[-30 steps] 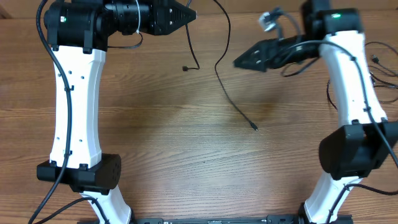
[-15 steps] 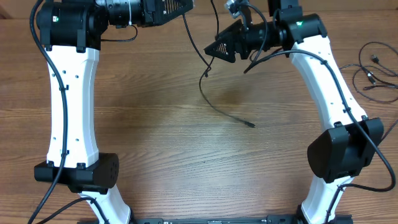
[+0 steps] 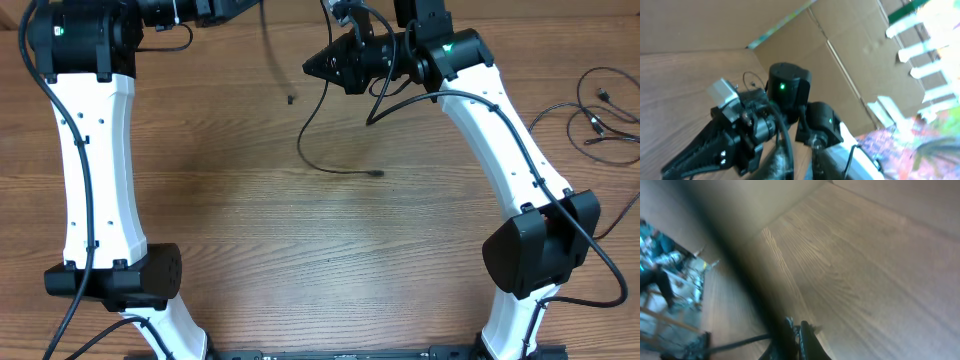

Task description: Untangle cables

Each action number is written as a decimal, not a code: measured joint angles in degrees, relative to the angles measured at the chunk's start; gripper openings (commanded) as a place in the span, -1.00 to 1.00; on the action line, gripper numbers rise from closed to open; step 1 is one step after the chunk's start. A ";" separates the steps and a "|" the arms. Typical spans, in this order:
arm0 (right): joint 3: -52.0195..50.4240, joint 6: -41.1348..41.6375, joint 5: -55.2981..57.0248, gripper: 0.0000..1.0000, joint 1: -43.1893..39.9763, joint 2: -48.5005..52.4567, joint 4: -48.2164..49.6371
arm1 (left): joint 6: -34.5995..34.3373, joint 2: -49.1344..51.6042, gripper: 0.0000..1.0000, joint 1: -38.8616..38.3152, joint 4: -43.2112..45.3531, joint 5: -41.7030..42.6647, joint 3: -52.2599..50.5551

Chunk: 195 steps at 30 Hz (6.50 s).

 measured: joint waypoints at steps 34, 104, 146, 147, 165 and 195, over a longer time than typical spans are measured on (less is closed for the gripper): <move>17.92 42.73 1.20 -0.93 -64.70 -16.11 -14.08 | 15.63 0.00 0.51 -8.81 -31.93 -49.03 0.11; 18.08 12.85 23.47 1.00 -10.14 -31.98 -53.66 | 16.09 0.00 0.99 -8.87 -33.05 -50.45 0.11; -111.30 10.93 48.30 1.00 -11.32 -112.32 38.80 | 16.09 0.00 0.99 -8.87 -33.05 -50.45 0.11; -111.95 10.91 48.24 1.00 -11.32 -112.93 38.80 | 16.09 0.00 0.99 -8.87 -33.05 -50.45 0.11; -112.80 10.97 48.13 1.00 -11.30 -114.46 38.40 | 16.09 0.00 0.99 -8.87 -33.05 -50.45 0.11; -112.80 10.95 48.13 1.00 -11.30 -114.46 38.38 | 21.46 -23.41 0.99 -8.85 3.43 -56.04 -42.93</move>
